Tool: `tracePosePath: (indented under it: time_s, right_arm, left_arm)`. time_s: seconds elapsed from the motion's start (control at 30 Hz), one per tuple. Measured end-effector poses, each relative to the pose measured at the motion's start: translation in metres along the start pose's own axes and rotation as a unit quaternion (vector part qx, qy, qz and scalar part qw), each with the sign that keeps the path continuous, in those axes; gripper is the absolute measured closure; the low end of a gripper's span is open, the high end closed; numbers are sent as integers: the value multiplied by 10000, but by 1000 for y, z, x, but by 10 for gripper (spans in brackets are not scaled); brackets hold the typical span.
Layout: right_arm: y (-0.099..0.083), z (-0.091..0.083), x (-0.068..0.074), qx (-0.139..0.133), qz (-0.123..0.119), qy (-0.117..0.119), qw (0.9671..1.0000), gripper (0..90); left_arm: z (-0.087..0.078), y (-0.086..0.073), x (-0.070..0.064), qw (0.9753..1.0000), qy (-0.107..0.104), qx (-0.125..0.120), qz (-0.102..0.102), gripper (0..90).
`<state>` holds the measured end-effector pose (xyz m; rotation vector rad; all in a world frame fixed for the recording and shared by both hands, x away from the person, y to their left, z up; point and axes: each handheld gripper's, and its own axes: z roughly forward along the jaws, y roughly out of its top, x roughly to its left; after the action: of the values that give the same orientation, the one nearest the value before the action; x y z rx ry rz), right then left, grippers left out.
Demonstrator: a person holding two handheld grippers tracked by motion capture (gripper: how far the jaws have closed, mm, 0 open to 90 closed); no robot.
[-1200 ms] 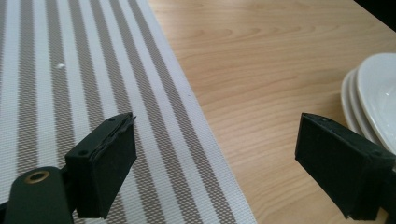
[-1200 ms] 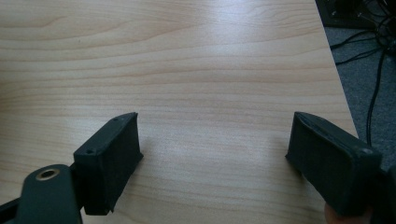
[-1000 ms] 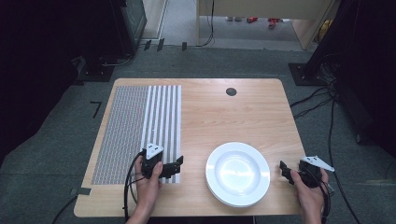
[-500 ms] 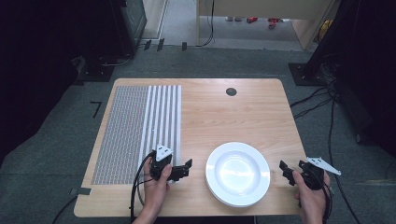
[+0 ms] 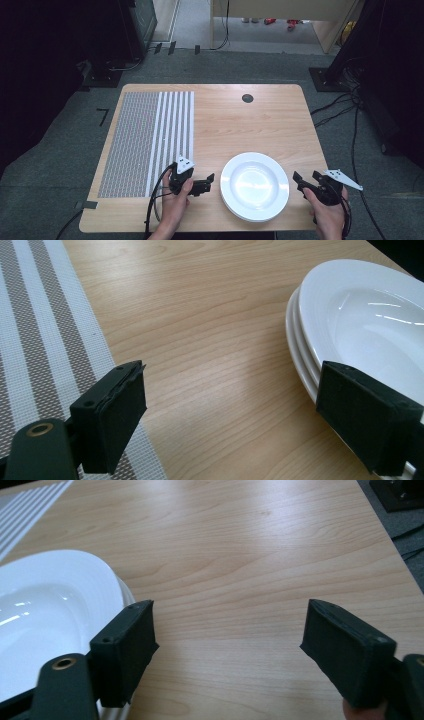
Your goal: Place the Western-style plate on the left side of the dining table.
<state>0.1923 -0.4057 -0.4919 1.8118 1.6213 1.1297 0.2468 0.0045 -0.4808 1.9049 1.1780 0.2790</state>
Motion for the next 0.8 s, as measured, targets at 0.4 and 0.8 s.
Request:
tracePosePath:
  time_s: [0.4,0.8]
  right_arm:
    - [0,-2,14,-30,68,121,9999,270]
    - [-4,-8,23,-65,21,347,9994,479]
  left_arm:
    - [6,1,-13,9997,-234,69,58,126]
    - [14,0,-35,9985,-486,163,207,126]
